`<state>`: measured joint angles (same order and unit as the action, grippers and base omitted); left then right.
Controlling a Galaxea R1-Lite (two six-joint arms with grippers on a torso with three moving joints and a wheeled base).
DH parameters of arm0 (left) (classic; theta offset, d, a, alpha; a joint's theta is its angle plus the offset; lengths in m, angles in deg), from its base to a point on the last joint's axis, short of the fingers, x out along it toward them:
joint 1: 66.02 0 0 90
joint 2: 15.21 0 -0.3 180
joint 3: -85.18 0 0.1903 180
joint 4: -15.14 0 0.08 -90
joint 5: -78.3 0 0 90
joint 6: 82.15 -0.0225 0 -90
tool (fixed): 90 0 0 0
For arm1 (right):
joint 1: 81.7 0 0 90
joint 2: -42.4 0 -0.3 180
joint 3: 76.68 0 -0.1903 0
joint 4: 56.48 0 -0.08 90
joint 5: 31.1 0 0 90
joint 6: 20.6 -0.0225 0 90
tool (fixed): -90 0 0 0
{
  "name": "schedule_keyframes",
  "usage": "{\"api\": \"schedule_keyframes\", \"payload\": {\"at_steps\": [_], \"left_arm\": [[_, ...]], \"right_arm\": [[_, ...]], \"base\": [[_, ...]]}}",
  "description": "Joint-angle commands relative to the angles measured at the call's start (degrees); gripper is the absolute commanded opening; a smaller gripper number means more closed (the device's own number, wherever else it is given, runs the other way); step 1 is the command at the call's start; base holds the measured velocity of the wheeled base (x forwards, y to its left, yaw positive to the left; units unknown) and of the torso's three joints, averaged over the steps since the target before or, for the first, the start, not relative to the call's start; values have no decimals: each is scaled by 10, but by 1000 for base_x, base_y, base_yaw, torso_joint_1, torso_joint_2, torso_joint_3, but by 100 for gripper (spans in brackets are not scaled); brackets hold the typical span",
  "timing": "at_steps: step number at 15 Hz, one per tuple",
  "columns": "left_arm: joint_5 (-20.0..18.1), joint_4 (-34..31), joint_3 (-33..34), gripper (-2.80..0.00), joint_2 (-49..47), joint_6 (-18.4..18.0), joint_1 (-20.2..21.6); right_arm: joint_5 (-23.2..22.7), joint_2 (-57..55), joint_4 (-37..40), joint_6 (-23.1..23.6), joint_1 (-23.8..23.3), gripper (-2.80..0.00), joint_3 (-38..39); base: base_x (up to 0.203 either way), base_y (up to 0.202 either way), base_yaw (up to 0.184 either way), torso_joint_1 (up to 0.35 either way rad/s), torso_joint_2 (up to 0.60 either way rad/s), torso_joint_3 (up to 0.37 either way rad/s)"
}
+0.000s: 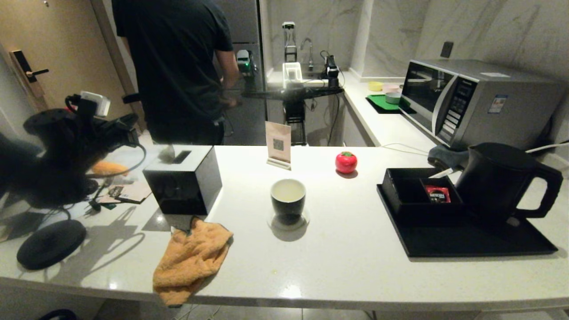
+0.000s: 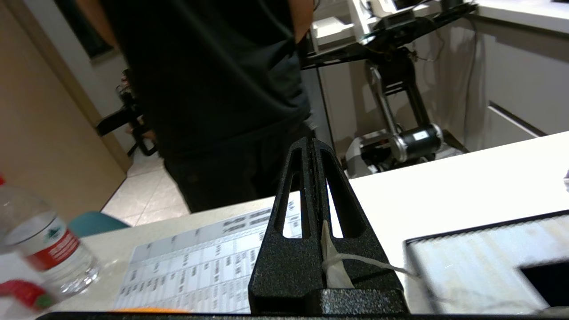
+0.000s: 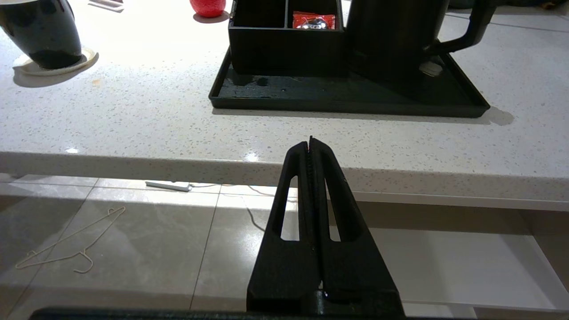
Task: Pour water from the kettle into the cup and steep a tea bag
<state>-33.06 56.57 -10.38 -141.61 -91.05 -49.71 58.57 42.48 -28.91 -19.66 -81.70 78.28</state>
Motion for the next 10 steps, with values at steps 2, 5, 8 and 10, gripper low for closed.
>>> {"api": "schedule_keyframes", "payload": {"at_steps": [2, 5, 8, 10], "left_arm": [[13, -3, -10, -280, 2, -2, -4], [16, -19, -34, -280, 2, -4, -9], [16, -35, -60, -280, 2, -5, -12], [16, -55, -83, -280, 3, -14, -13]], "right_arm": [[0, -1, 0, 0, 0, -280, 0], [0, -1, 0, 0, 0, -280, 0], [0, -1, 0, 0, 0, -280, 0], [0, -1, 0, 0, 0, -280, 0]], "base": [[0, 0, 0, 0, 0, 0], [0, 0, 0, 0, 0, 0], [0, 0, 0, 0, 0, 0], [0, 0, 0, 0, 0, 0]]}}
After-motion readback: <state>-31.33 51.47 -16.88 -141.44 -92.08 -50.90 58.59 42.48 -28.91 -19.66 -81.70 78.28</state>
